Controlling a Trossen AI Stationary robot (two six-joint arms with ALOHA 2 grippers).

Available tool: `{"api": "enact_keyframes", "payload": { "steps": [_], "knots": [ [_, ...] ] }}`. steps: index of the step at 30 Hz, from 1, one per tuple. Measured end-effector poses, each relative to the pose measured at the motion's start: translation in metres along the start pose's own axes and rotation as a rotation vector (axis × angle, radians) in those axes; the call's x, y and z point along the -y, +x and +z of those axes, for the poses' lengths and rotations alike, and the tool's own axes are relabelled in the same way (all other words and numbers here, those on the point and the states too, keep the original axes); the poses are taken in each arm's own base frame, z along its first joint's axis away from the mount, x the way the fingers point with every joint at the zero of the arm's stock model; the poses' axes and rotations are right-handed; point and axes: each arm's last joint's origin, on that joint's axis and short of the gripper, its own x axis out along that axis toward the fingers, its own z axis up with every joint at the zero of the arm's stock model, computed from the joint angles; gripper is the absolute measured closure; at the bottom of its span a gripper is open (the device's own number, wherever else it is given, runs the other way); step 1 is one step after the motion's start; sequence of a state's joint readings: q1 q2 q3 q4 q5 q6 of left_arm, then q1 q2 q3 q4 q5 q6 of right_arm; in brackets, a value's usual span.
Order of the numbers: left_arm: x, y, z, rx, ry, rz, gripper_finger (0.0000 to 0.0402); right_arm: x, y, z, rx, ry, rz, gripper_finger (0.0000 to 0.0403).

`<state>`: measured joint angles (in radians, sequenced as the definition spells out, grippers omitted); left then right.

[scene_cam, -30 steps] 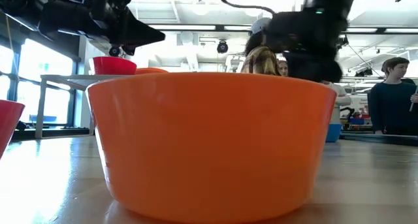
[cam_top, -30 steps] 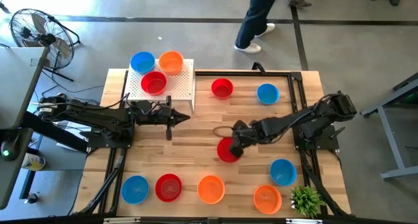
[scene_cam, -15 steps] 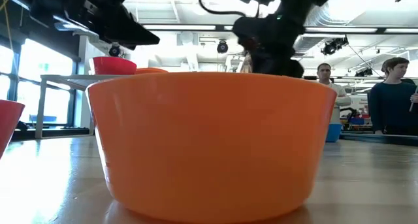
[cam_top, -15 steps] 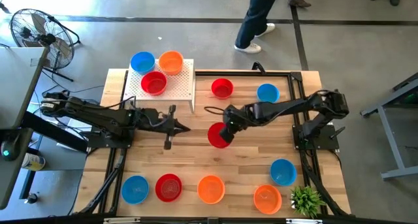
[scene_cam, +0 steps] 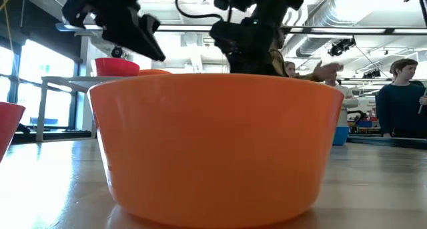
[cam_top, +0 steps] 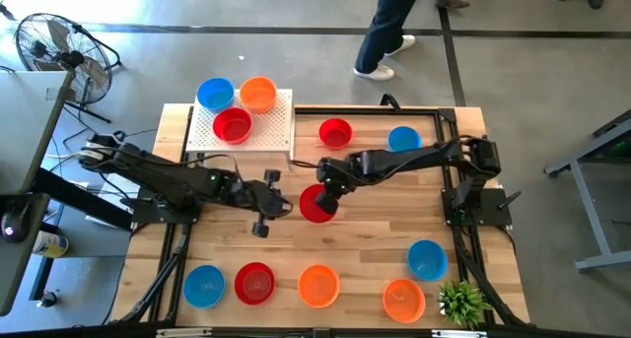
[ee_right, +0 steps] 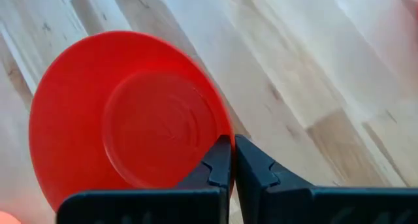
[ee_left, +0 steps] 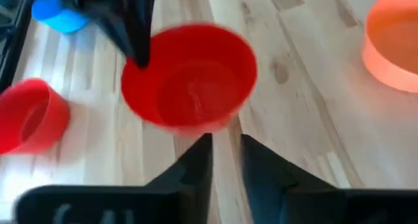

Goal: Pick & Place Mini bowls
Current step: Stack the red bowl on top of the red bowl on the shelf

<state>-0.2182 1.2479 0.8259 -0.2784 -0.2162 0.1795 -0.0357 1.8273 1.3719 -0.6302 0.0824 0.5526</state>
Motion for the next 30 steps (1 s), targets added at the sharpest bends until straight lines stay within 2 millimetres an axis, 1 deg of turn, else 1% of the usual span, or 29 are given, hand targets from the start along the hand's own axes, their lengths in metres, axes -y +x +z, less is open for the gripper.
{"api": "enact_keyframes", "payload": {
  "steps": [2, 5, 7, 9, 12, 14, 19, 25, 30],
  "knots": [
    [0.002, 0.002, 0.007, -0.032, 0.028, -0.014, 0.0299, 0.0, 0.004, 0.003, -0.004, -0.007, 0.002, 0.0401],
    [0.007, 0.011, 0.01, -0.119, 0.087, -0.034, 0.0273, 0.001, 0.006, 0.009, 0.011, -0.011, 0.025, 0.0401],
    [0.011, 0.017, 0.013, -0.141, 0.128, -0.038, 0.0263, 0.002, 0.006, 0.012, 0.025, -0.007, 0.039, 0.0401],
    [0.015, 0.018, 0.012, -0.172, 0.164, -0.027, 0.0256, 0.002, 0.006, 0.013, 0.034, -0.01, 0.048, 0.0401],
    [0.018, 0.022, 0.016, -0.175, 0.204, 0.014, 0.0254, 0.001, 0.006, 0.014, 0.041, -0.016, 0.076, 0.0401],
    [0.02, 0.026, 0.015, -0.199, 0.233, 0.031, 0.0254, 0.0, 0.005, 0.014, 0.04, -0.019, 0.086, 0.0401],
    [0.018, 0.027, 0.016, -0.204, 0.245, 0.057, 0.0254, -0.002, 0.005, 0.017, 0.063, -0.028, 0.109, 0.0401],
    [0.019, 0.027, 0.016, -0.201, 0.263, 0.057, 0.0254, -0.003, 0.005, 0.018, 0.074, -0.035, 0.133, 0.0401],
    [0.02, 0.026, 0.015, -0.218, 0.322, 0.038, 0.0254, -0.007, 0.004, 0.022, 0.096, -0.06, 0.208, 0.0401]
  ]
}}
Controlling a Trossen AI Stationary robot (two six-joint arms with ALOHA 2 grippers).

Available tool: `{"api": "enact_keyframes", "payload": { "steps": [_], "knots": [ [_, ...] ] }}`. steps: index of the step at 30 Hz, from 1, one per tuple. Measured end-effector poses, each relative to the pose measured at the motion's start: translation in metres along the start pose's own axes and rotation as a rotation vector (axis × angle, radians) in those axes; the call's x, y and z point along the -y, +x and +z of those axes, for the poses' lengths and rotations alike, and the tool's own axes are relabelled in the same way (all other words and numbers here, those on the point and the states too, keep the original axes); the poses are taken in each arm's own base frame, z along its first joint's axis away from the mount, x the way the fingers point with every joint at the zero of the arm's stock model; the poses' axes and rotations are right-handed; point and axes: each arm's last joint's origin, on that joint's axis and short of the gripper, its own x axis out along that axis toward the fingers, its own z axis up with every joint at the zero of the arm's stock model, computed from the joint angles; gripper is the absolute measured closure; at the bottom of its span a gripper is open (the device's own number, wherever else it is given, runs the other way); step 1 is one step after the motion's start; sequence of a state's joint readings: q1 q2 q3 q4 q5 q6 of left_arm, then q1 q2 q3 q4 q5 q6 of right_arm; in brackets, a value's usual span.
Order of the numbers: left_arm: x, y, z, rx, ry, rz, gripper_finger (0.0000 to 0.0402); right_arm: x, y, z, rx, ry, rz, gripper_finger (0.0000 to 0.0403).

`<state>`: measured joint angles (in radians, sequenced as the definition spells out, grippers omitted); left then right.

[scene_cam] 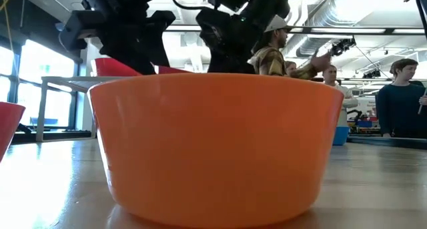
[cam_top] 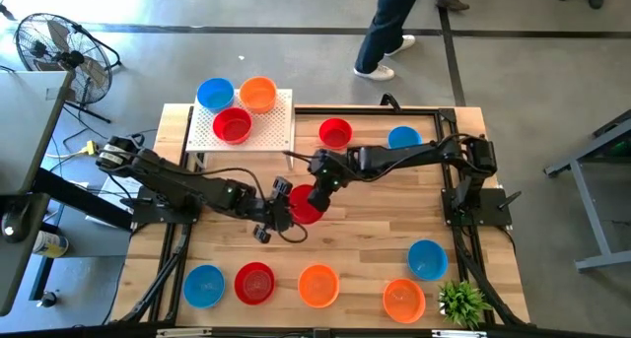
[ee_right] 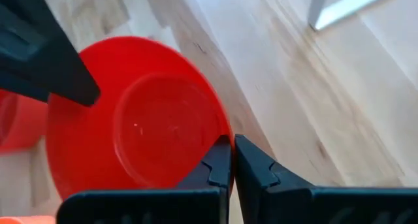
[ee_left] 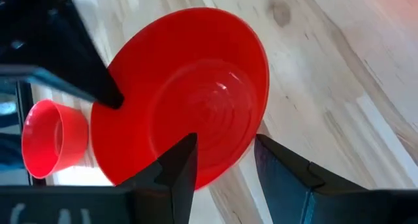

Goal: Pick & Place Mini bowls
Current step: Stack the red bowl on top of the red bowl on the shelf

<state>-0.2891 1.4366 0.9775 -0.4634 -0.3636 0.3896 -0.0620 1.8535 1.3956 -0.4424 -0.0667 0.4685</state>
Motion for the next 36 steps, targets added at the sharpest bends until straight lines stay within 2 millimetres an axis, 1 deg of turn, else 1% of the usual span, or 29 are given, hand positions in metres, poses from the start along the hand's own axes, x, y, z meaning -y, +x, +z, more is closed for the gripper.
{"api": "enact_keyframes", "payload": {
  "steps": [4, 6, 10, 16, 18, 22, 24, 26, 29, 31, 34, 36],
  "knots": [
    [0.002, -0.001, -0.001, -0.014, 0.023, -0.005, 0.0256, -0.002, 0.0, 0.003, 0.016, -0.011, 0.046, 0.0401],
    [0.005, -0.002, -0.001, -0.021, 0.036, -0.004, 0.0263, -0.001, 0.0, 0.004, 0.021, -0.009, 0.06, 0.0401],
    [0.012, -0.005, -0.001, -0.05, 0.087, -0.001, 0.03, 0.0, 0.0, 0.006, 0.025, -0.005, 0.084, 0.04],
    [0.015, -0.006, -0.004, -0.07, 0.11, -0.022, 0.0382, 0.0, -0.001, 0.012, 0.062, -0.02, 0.13, 0.0394],
    [0.016, -0.006, -0.004, -0.07, 0.112, -0.041, 0.0394, -0.001, -0.001, 0.013, 0.072, -0.036, 0.141, 0.0389],
    [0.016, -0.006, -0.006, -0.082, 0.089, -0.052, 0.0395, -0.002, -0.004, 0.013, 0.079, -0.077, 0.144, 0.0364],
    [0.017, -0.006, -0.007, -0.091, 0.076, -0.055, 0.0398, -0.004, -0.01, 0.014, 0.082, -0.106, 0.143, 0.0343],
    [0.016, -0.009, -0.01, -0.111, 0.053, -0.05, 0.0398, -0.006, -0.021, 0.013, 0.084, -0.14, 0.142, 0.032],
    [0.013, -0.015, -0.011, -0.106, 0.013, -0.047, 0.04, -0.011, -0.046, 0.011, 0.108, -0.213, 0.081, 0.0288],
    [0.012, -0.021, -0.013, -0.102, -0.016, -0.05, 0.04, -0.014, -0.061, 0.007, 0.134, -0.267, 0.031, 0.0274],
    [0.007, -0.032, -0.013, -0.068, -0.061, -0.04, 0.04, -0.014, -0.074, -0.009, 0.16, -0.33, 0.005, 0.0273],
    [0.003, -0.041, -0.015, -0.043, -0.092, -0.033, 0.04, -0.012, -0.077, -0.022, 0.203, -0.357, 0.026, 0.0286]
  ]
}}
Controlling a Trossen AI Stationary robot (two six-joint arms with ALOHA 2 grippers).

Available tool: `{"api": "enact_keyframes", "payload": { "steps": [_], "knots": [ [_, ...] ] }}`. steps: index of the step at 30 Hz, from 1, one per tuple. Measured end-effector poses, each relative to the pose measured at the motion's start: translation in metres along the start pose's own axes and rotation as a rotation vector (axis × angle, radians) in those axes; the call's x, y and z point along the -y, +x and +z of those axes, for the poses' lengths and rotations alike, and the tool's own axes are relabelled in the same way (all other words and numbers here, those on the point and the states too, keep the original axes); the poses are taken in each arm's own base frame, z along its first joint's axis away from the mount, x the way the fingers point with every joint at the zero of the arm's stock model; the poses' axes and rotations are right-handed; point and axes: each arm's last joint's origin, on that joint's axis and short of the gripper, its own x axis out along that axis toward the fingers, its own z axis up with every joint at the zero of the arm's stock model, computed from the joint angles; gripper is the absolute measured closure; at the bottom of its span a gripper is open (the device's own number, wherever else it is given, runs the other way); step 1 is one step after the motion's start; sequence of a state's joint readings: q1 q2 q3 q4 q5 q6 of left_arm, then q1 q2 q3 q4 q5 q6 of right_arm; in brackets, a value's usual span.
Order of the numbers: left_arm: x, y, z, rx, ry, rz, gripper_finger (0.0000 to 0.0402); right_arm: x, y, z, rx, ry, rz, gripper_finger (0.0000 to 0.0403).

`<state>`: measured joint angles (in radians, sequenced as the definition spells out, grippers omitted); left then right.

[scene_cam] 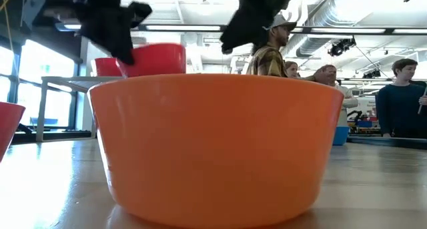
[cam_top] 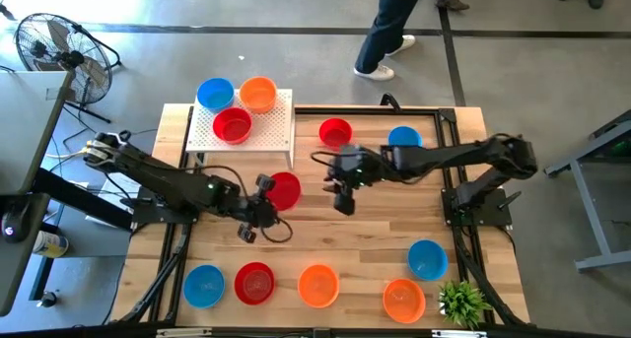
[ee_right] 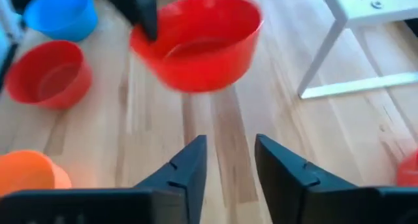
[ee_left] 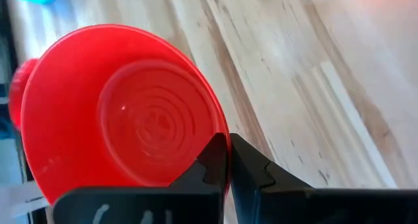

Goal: Pick & Place Mini bowls
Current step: Stack the red bowl on top of the red bowl on the shelf

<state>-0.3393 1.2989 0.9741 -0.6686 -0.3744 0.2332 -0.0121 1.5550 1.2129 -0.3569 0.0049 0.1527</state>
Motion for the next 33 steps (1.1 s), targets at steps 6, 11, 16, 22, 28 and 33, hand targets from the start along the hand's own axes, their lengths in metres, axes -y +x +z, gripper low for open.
{"api": "enact_keyframes", "payload": {
  "steps": [6, 11, 16, 22, 28, 33],
  "knots": [
    [-0.028, -0.027, -0.004, 0.048, -0.137, 0.015, 0.0401, 0.0, -0.005, -0.047, 0.124, 0.031, 0.065, 0.0367],
    [-0.063, -0.062, 0.001, 0.014, -0.218, 0.046, 0.0401, 0.001, -0.008, -0.075, 0.194, 0.046, 0.09, 0.0393],
    [-0.097, -0.103, -0.003, -0.063, -0.327, 0.08, 0.0401, 0.003, -0.009, -0.09, 0.197, 0.063, 0.098, 0.0389],
    [-0.129, -0.138, -0.018, -0.145, -0.507, 0.122, 0.0401, 0.004, -0.008, -0.092, 0.198, 0.03, 0.099, 0.04],
    [-0.15, -0.141, -0.039, -0.239, -0.624, 0.156, 0.0402, 0.003, -0.009, -0.091, 0.212, 0.007, 0.104, 0.0398],
    [-0.165, -0.127, -0.062, -0.311, -0.711, 0.162, 0.0402, 0.003, -0.009, -0.089, 0.232, 0.0, 0.106, 0.0402]
  ]
}}
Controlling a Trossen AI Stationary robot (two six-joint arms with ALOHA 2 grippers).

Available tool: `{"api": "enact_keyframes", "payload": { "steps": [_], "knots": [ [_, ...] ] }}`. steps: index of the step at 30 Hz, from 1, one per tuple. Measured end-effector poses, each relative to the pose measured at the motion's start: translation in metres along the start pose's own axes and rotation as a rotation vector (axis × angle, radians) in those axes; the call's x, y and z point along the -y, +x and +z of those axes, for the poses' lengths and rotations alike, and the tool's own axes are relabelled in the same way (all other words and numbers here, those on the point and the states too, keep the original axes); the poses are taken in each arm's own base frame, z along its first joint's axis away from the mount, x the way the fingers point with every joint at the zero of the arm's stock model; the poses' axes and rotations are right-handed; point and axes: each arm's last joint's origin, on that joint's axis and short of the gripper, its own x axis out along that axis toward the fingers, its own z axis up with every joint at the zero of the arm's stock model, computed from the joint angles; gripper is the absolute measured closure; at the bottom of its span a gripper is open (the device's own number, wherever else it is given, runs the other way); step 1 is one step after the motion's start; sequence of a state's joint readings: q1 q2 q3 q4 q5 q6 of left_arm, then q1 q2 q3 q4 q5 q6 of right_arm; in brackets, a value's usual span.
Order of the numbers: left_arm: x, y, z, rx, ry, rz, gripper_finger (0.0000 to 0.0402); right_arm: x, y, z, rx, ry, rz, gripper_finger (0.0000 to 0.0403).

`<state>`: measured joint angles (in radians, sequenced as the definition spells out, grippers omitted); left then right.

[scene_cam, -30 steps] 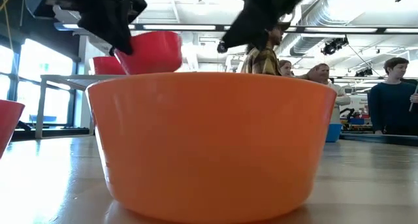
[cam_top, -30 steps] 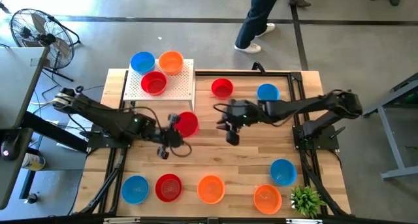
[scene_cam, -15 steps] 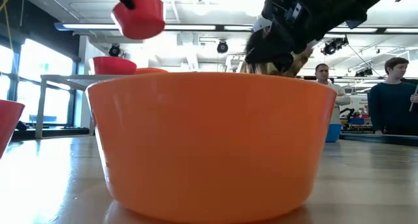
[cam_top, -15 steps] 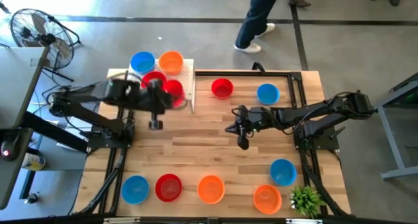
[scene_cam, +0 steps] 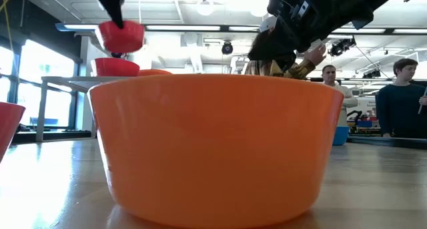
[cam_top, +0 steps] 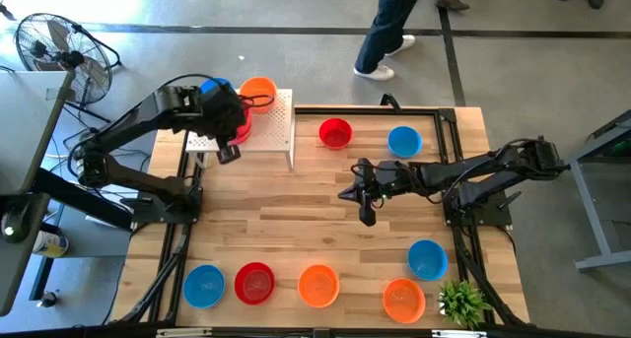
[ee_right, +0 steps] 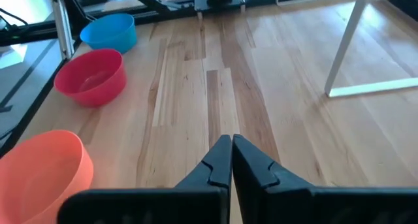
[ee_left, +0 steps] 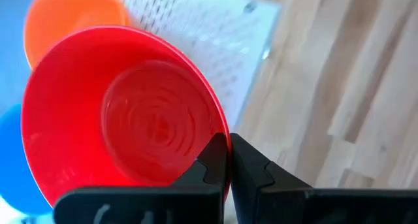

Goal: Pick & Place Mini bowls
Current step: Stack the red bowl on top of the red bowl on the shelf, then stack the blue bowl on top of the blue bowl on the shelf

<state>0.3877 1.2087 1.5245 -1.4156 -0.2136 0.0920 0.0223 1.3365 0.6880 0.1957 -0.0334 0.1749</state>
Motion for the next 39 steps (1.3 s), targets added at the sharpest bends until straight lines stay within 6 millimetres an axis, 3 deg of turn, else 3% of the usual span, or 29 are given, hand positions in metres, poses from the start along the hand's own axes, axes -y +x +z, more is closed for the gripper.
{"api": "enact_keyframes", "payload": {
  "steps": [6, 14, 24, 31, 39],
  "knots": [
    [-0.018, 0.023, -0.007, -0.063, -0.051, 0.009, 0.0401, 0.0, 0.0, 0.001, 0.006, -0.001, 0.001, 0.0399],
    [-0.031, 0.036, -0.01, -0.07, -0.091, 0.009, 0.0402, 0.0, 0.0, 0.001, 0.007, -0.001, 0.001, 0.0401],
    [-0.031, 0.049, -0.013, -0.094, -0.109, -0.04, 0.0391, 0.0, 0.0, 0.001, 0.007, -0.019, 0.0, 0.0401],
    [-0.031, 0.049, -0.013, -0.098, -0.144, -0.016, 0.0361, 0.0, 0.0, 0.001, 0.009, -0.02, 0.001, 0.0401],
    [-0.031, 0.049, -0.013, -0.094, -0.152, -0.044, 0.0293, 0.0, 0.0, 0.001, 0.008, -0.02, 0.001, 0.0401]
  ]
}}
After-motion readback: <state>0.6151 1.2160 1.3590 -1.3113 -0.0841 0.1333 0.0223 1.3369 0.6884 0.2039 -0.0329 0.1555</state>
